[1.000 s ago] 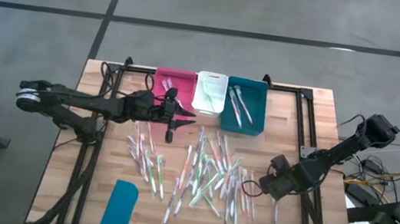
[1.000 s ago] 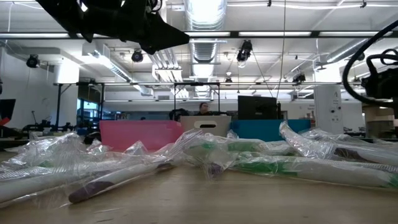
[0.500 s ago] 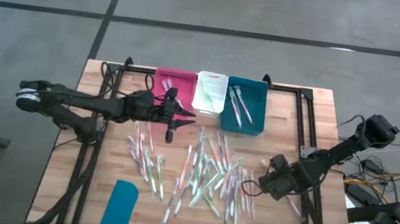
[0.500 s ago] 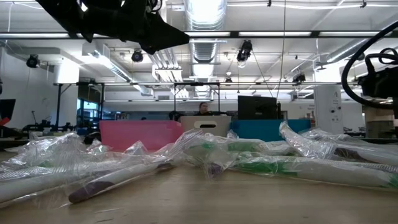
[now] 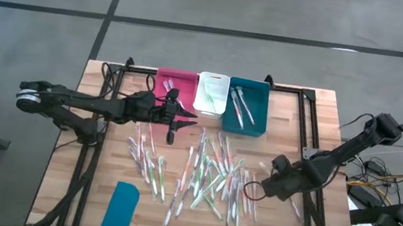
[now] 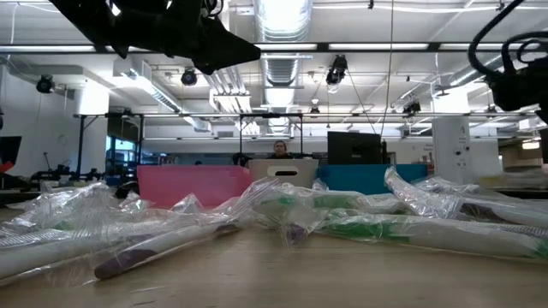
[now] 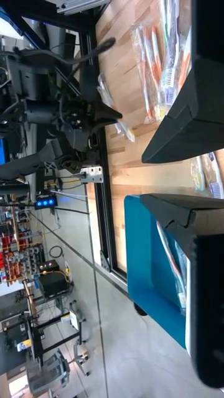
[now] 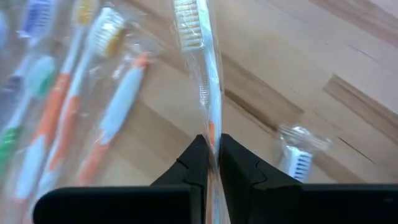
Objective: Pick & Place Toothbrushes
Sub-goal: Put the orange toothbrush into the blue bin
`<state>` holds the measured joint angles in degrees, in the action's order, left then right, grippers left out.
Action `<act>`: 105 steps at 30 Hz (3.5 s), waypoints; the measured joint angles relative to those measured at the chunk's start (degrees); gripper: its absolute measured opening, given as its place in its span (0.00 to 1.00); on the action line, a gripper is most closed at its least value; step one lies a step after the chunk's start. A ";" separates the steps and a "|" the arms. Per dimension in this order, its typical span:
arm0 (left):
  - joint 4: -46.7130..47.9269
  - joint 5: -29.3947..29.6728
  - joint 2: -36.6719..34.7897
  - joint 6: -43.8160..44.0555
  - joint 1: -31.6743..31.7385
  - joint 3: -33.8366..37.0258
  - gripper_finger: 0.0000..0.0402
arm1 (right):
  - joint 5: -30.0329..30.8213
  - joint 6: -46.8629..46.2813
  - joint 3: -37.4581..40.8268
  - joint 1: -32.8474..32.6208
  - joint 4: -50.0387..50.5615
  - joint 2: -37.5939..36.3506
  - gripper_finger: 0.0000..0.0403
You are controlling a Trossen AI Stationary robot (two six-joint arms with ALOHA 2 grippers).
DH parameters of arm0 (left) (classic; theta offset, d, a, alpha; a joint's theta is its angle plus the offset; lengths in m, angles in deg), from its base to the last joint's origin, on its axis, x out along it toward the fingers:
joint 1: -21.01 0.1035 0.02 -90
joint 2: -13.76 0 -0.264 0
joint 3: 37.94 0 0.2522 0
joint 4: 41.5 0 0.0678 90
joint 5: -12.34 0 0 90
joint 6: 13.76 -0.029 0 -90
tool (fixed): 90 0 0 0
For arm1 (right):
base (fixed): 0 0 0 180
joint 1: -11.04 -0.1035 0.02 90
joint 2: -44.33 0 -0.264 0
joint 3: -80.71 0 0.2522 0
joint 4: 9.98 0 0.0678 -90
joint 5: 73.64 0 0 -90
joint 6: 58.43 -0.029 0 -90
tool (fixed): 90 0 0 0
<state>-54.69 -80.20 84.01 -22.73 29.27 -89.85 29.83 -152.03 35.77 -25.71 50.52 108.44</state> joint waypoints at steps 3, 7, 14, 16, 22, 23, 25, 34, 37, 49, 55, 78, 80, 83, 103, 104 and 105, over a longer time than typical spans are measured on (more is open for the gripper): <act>0.01 0.00 0.01 0.00 -0.01 0.00 0.23 | 1.08 1.80 -0.64 0.00 -0.16 -2.08 0.05; 0.01 0.00 0.01 0.02 0.01 0.00 0.23 | 4.96 4.10 -1.40 0.00 -0.25 -4.76 0.05; 0.01 0.00 0.01 0.01 0.01 0.00 0.23 | 14.45 7.55 -1.98 0.07 -0.47 -8.93 0.05; 0.01 0.00 0.01 0.02 0.00 0.01 0.23 | 16.00 8.99 -2.12 0.64 -0.43 -9.79 0.05; 0.01 0.00 0.01 0.02 0.01 0.02 0.23 | 16.72 16.03 -2.89 5.48 -0.62 -11.27 0.06; 0.01 0.02 0.01 0.02 -0.01 0.02 0.23 | 16.72 17.74 -3.16 6.70 -0.68 -11.23 0.06; 0.01 0.00 0.01 0.02 0.01 0.02 0.23 | 16.74 21.66 -3.87 9.65 -1.41 -10.82 0.06; 0.01 0.00 0.01 0.02 -0.01 0.02 0.23 | 16.15 41.85 -9.14 25.21 -4.46 -8.55 0.06; 0.00 0.02 0.01 0.02 0.00 0.02 0.23 | 13.94 48.51 -11.64 30.65 -5.87 -7.42 0.06; 0.01 0.02 0.01 0.01 0.01 0.04 0.23 | 1.37 66.85 -22.34 51.02 -11.28 3.33 0.06; 0.01 0.02 0.01 0.00 0.01 0.04 0.23 | -4.22 71.64 -28.73 58.29 -11.14 11.73 0.06; -0.01 0.02 0.03 -0.02 0.01 0.96 0.23 | -9.01 74.11 -36.16 73.99 -11.40 35.08 0.06; -0.01 0.02 0.03 -0.02 0.01 0.96 0.23 | -9.04 74.12 -36.16 73.99 -12.95 36.36 0.06; -0.01 0.02 0.03 -0.02 0.01 0.96 0.23 | -9.05 74.13 -36.16 73.99 -13.61 38.03 0.06; -0.01 0.01 0.03 -0.02 0.00 0.96 0.23 | -9.03 73.02 -35.94 74.31 -14.15 42.65 0.09; -0.01 0.02 0.03 -0.02 0.00 0.96 0.23 | -9.03 73.02 -35.94 74.31 -14.09 42.65 0.10; -0.01 0.02 0.03 -0.02 0.00 0.96 0.23 | -9.03 73.02 -35.92 74.31 -14.07 42.63 0.11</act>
<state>-54.70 -80.18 84.04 -22.75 29.27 -88.89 20.81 -79.01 -0.15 48.60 36.45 151.07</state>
